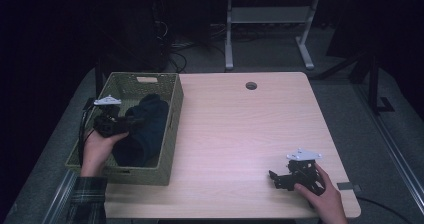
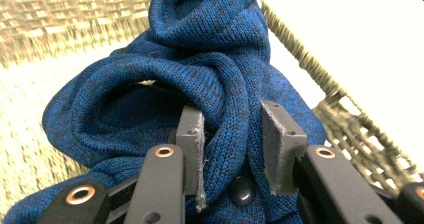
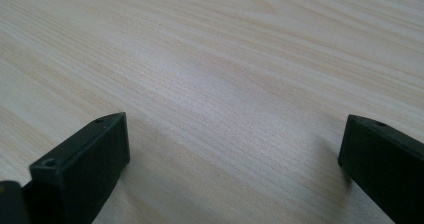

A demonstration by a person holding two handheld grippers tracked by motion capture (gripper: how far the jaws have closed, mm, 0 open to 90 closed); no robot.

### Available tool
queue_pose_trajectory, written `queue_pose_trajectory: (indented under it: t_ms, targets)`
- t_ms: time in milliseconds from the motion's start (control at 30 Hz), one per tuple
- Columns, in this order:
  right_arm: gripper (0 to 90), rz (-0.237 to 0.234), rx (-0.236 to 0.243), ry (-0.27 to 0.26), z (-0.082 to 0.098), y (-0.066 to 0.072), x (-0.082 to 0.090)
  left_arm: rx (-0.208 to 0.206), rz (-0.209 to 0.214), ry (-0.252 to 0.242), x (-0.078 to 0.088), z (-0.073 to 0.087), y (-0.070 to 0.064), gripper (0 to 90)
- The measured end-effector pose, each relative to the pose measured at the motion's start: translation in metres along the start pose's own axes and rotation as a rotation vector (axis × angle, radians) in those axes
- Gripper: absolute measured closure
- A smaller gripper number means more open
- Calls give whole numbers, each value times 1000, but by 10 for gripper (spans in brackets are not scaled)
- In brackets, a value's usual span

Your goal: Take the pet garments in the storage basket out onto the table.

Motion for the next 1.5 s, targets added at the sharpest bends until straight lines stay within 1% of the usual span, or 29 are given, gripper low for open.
queue_pose_trajectory:
  t_ms: [200, 267, 367, 433, 567, 667, 967, 1067, 1200, 1300, 1500]
  targets:
    - [0, 0, 0, 0, 0, 0, 0, 3, 4, -70, 12, -2, -3, 654]
    - [0, 1, 4, 1, 0, 0, 0, -4, -2, -88, 17, -4, -4, 656]
    - [0, 0, 0, 0, 0, 0, 0, -12, -6, -128, 26, -7, -7, 659]
    - [0, 0, 0, 0, 0, 0, 0, -23, -5, -155, 33, -9, -9, 660]
    - [0, 0, 1, -1, 0, 0, 0, -38, -1, -193, 43, -13, -15, 661]
    - [0, 0, 0, 0, 0, 0, 0, -57, 15, -223, 51, -18, -20, 662]
    - [0, 0, 1, 0, 0, 0, 0, -103, 42, -312, 70, -31, -40, 667]
    - [0, 0, 2, 0, 0, 0, 0, -122, 63, -341, 74, -37, -48, 668]
    - [0, 0, 3, 0, 0, 0, 0, -147, 94, -365, 76, -44, -58, 669]
    - [0, 0, 3, 0, 0, 0, 0, -168, 113, -372, 75, -49, -65, 669]
    - [0, -1, 3, -1, 0, 0, 0, -194, 146, -377, 71, -57, -77, 670]
Point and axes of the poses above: each handheld gripper's, and its own axes: x roughly backward along the jaws, z roughly out of its underside, y roughly to its left, the point moved 1 cm from there along -x, roughly forward along the jaws, and after that the axes turned 15 degrees about y, right-handed, at the moved point
